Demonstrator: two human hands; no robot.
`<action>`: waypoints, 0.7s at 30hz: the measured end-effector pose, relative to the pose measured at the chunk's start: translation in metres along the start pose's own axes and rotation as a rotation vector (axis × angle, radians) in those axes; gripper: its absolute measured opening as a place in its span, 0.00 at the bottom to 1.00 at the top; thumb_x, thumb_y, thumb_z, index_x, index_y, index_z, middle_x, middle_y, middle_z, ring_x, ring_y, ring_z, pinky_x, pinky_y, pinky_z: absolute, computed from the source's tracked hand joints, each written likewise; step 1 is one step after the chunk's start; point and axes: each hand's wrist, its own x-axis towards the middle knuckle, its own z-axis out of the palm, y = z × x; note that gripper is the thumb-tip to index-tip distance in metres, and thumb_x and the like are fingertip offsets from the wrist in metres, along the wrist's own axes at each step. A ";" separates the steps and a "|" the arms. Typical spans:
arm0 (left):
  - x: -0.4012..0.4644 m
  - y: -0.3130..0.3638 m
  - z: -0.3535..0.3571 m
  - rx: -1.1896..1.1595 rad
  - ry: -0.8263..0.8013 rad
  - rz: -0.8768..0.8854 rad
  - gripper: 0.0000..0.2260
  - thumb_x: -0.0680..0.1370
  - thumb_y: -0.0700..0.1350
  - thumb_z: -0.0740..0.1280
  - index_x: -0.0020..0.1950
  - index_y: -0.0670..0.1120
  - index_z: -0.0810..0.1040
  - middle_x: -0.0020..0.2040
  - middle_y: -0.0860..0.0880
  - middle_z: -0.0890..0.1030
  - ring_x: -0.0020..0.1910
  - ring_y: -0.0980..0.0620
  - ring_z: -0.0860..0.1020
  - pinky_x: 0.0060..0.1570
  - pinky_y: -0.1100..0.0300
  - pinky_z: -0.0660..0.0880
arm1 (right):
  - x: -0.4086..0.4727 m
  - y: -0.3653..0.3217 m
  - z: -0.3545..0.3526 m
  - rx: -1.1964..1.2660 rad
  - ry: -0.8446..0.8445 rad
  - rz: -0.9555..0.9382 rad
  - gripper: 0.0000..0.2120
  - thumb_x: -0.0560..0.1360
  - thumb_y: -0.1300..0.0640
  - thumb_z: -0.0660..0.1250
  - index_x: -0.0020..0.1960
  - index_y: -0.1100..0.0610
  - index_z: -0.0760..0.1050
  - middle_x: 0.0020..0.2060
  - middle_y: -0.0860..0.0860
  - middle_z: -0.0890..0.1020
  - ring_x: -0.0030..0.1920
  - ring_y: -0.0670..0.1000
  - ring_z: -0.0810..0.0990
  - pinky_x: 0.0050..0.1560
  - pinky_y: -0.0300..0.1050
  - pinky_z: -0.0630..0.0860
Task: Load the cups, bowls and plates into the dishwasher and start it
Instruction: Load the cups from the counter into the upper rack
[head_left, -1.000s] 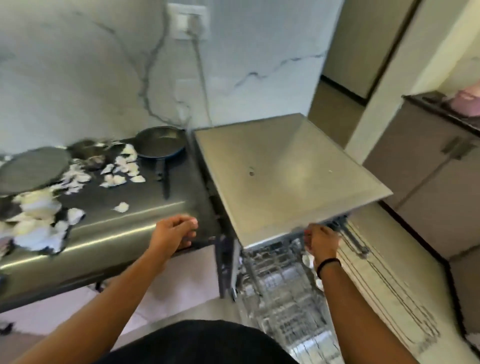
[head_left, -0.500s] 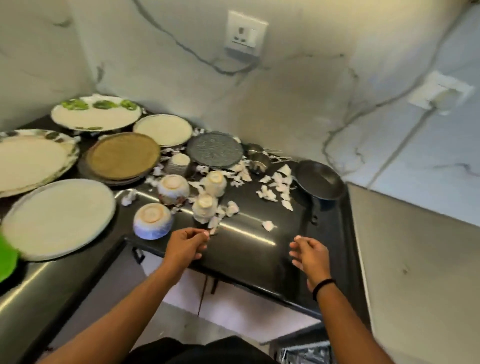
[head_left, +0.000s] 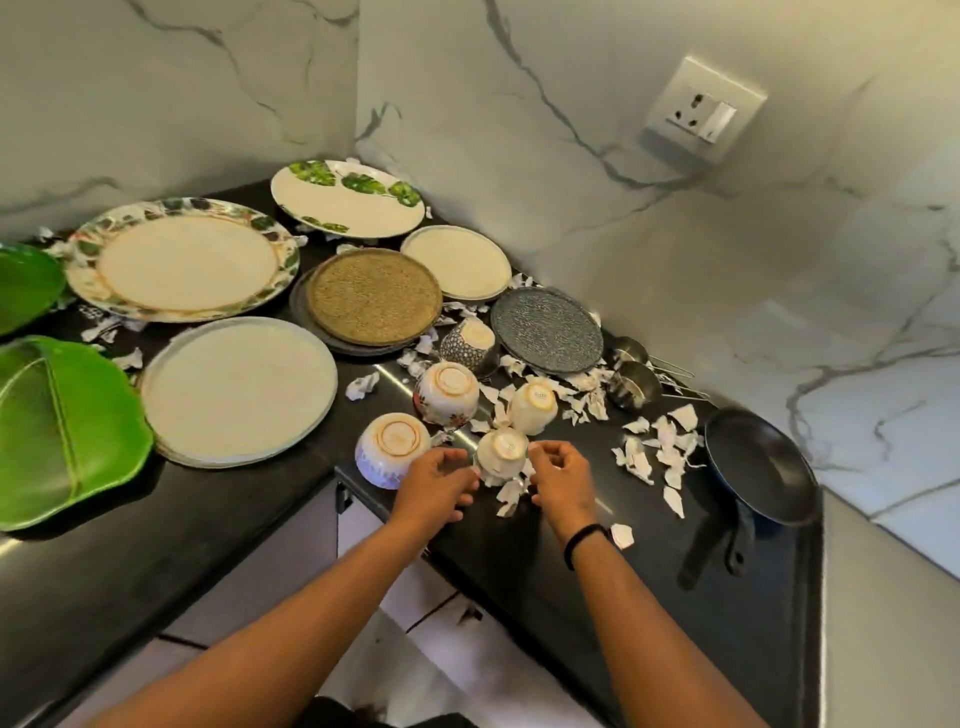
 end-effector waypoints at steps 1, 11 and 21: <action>0.003 0.002 0.004 0.007 -0.014 -0.006 0.12 0.79 0.45 0.70 0.61 0.50 0.75 0.47 0.44 0.85 0.40 0.51 0.81 0.41 0.57 0.78 | 0.004 -0.003 0.002 -0.031 0.015 -0.020 0.06 0.78 0.50 0.69 0.45 0.51 0.77 0.41 0.51 0.83 0.41 0.51 0.81 0.44 0.51 0.79; 0.024 0.002 0.023 0.070 -0.032 -0.033 0.17 0.81 0.57 0.65 0.69 0.56 0.74 0.42 0.47 0.86 0.39 0.49 0.84 0.35 0.57 0.78 | 0.022 -0.011 0.010 -0.318 -0.195 -0.087 0.07 0.78 0.50 0.67 0.53 0.51 0.79 0.47 0.50 0.84 0.50 0.51 0.82 0.53 0.49 0.78; 0.023 0.012 0.025 0.063 0.006 -0.048 0.18 0.80 0.64 0.62 0.57 0.51 0.73 0.39 0.45 0.86 0.36 0.48 0.84 0.33 0.58 0.78 | 0.007 -0.010 0.014 -0.546 -0.134 -0.302 0.15 0.77 0.46 0.66 0.58 0.52 0.82 0.52 0.51 0.85 0.55 0.55 0.80 0.58 0.49 0.75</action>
